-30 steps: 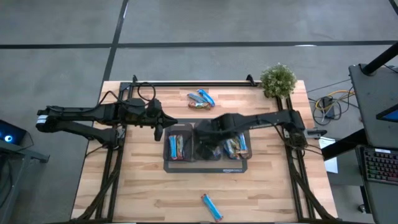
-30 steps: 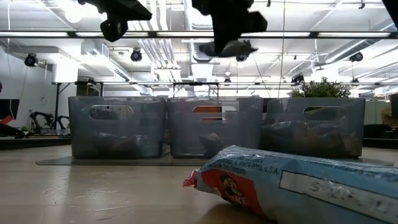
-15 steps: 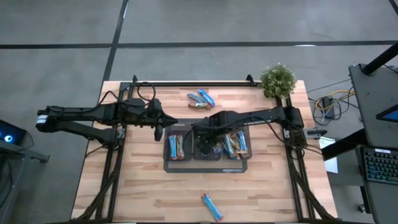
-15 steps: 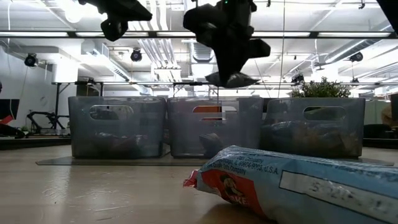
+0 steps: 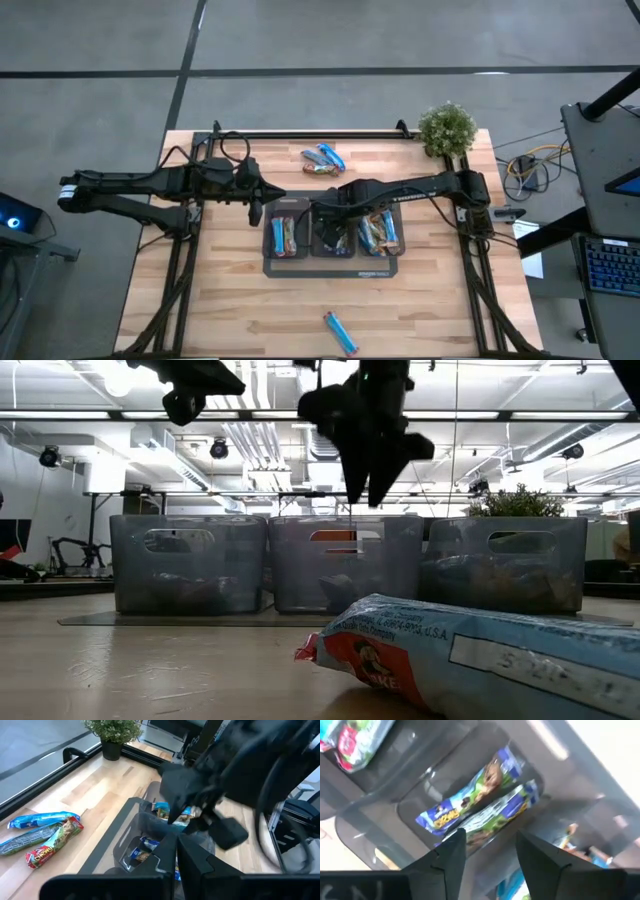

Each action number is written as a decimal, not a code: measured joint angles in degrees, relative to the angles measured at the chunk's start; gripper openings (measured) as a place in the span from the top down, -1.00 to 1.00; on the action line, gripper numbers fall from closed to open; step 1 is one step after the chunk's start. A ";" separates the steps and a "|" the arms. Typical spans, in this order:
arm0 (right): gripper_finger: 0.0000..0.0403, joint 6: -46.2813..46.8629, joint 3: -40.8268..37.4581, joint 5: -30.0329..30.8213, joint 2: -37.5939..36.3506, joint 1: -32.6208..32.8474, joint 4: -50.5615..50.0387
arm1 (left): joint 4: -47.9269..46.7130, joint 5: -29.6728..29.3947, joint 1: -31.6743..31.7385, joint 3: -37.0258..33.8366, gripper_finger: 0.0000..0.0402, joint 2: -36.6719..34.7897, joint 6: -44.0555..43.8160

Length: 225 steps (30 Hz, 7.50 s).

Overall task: Pick and place Granola Bars by type
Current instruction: Put the red granola bar into the left black bin

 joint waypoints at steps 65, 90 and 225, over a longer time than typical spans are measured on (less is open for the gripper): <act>0.96 -30.93 -55.08 0.53 -64.34 0.92 44.64 | 6.49 -5.57 0.02 0.00 1.00 -0.07 3.51; 0.96 -29.31 -57.70 0.73 -65.99 0.90 47.54 | 10.75 -7.89 11.17 0.04 0.59 -0.07 1.78; 0.96 -22.24 -57.70 -2.31 -65.94 0.94 40.70 | -40.65 11.21 28.22 55.54 -0.19 72.06 48.30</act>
